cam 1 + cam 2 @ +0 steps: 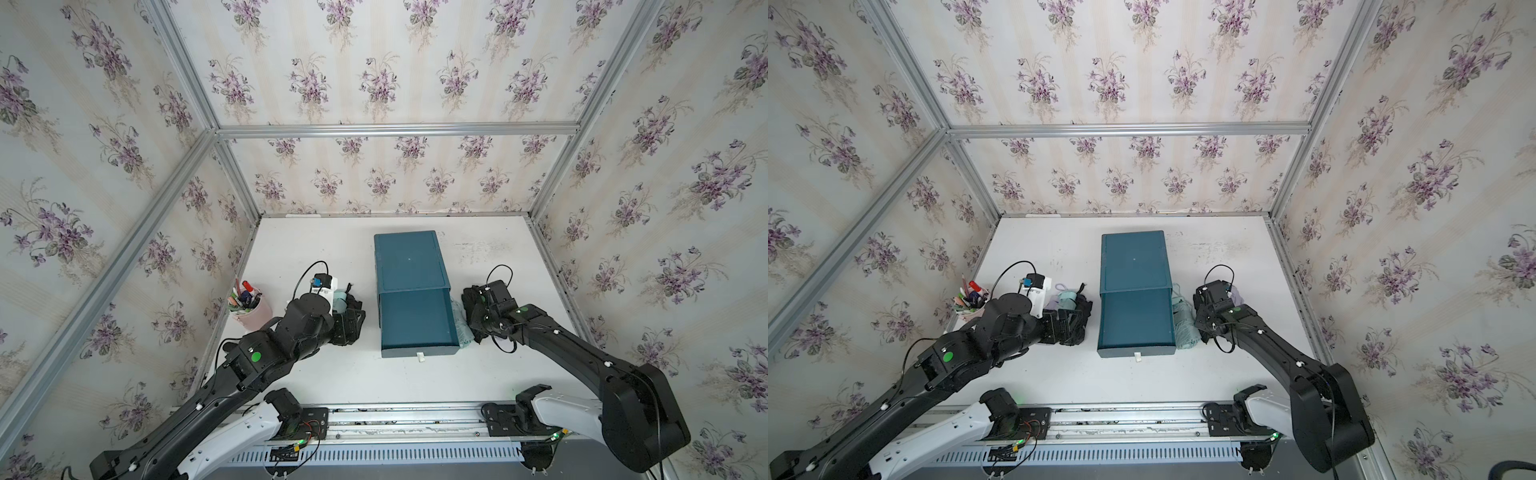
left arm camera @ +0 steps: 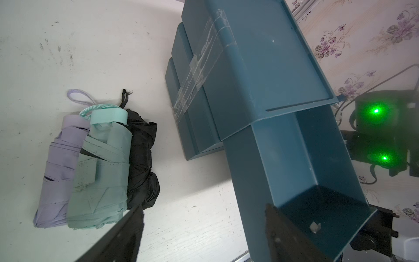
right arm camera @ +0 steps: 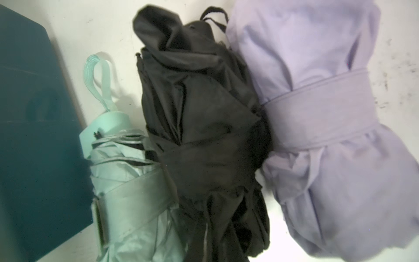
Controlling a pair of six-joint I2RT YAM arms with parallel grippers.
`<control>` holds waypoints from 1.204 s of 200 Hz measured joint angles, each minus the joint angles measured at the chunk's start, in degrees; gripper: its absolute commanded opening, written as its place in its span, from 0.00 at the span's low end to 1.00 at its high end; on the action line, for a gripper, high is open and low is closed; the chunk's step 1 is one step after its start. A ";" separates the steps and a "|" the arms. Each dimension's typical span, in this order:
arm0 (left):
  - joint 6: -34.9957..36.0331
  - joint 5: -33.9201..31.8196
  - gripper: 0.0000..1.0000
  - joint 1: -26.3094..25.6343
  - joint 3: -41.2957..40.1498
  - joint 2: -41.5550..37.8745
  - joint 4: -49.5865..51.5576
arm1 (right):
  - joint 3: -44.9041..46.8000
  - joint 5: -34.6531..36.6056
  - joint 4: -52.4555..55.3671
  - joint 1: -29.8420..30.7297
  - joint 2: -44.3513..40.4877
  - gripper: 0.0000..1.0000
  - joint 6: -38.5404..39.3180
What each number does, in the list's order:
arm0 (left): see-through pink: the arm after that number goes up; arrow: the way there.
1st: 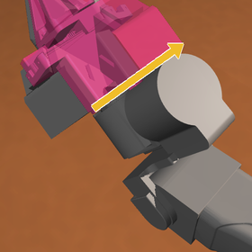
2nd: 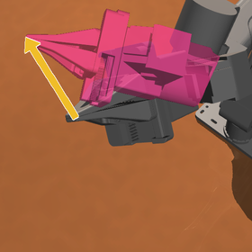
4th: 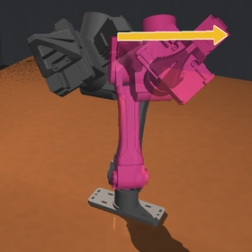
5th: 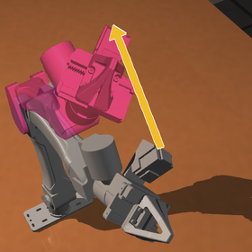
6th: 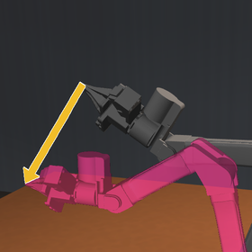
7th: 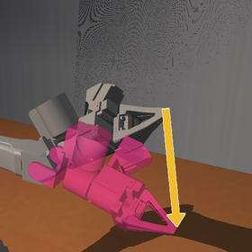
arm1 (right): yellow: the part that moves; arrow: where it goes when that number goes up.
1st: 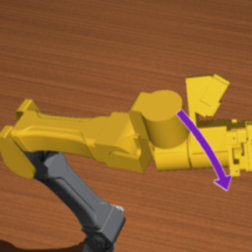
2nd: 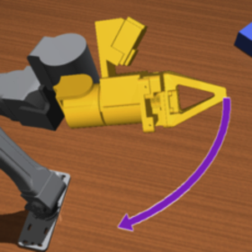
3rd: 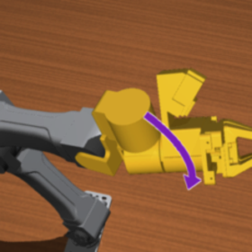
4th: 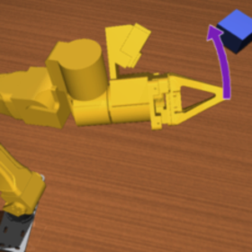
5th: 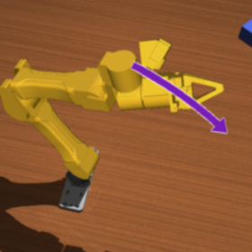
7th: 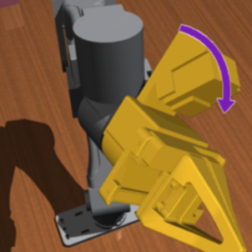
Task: Place the umbrella in the drawer by color
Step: Pick up the umbrella from the center of the board.
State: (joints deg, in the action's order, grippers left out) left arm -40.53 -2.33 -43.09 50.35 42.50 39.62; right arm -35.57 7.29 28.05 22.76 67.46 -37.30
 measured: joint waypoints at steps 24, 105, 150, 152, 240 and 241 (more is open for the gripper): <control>0.02 0.11 0.89 0.00 1.60 0.37 0.00 | -2.64 -0.07 3.74 0.00 -3.67 0.00 0.63; 1.33 2.58 1.00 0.04 5.01 -2.12 -5.22 | -23.54 -8.41 3.65 0.59 -16.72 0.00 5.40; 1.53 12.15 1.00 0.04 2.47 0.28 -17.81 | -24.30 -23.23 -5.29 16.22 -16.28 0.00 4.68; 1.51 12.55 1.00 0.04 2.47 0.50 -18.34 | -24.30 -23.47 -5.62 17.11 -16.24 0.00 4.66; -1.07 20.37 1.00 0.07 0.85 2.23 -31.19 | -25.66 -18.38 -13.16 36.26 -11.21 0.00 4.46; -1.05 20.44 1.00 0.09 0.83 2.21 -31.23 | -25.66 -18.36 -13.16 36.30 -11.17 0.00 4.46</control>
State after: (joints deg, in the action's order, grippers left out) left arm -41.58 18.11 -43.00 51.18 44.71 8.38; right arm -61.23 -11.07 14.90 59.07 56.29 -32.84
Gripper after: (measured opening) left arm 0.998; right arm 0.086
